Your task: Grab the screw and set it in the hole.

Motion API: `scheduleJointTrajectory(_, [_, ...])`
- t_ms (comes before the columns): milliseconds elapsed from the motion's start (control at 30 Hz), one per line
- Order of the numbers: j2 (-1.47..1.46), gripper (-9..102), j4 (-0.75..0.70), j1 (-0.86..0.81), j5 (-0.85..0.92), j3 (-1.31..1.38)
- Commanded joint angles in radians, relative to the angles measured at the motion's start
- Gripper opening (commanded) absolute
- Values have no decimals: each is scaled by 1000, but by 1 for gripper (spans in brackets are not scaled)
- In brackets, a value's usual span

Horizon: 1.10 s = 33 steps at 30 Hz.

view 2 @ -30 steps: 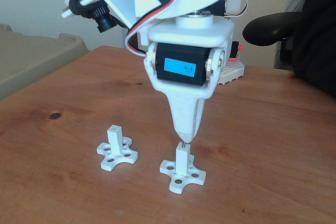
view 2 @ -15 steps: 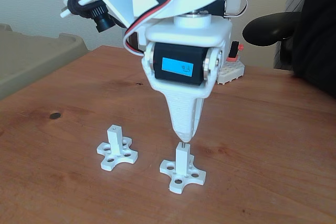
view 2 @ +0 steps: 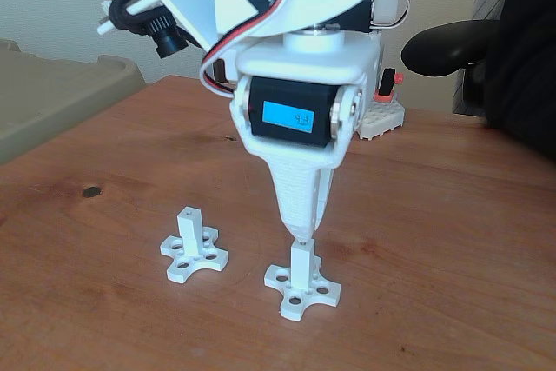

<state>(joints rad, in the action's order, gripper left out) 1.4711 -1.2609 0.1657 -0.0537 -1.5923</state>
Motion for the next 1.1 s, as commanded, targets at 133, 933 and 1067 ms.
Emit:
scheduleJointTrajectory(133, [29, 4, 14, -14, -11, 64])
scheduleJointTrajectory(933, [183, 10, -77, -97, 44, 87])
scheduleJointTrajectory(1067, [247, 3, -77, -110, 61, 63])
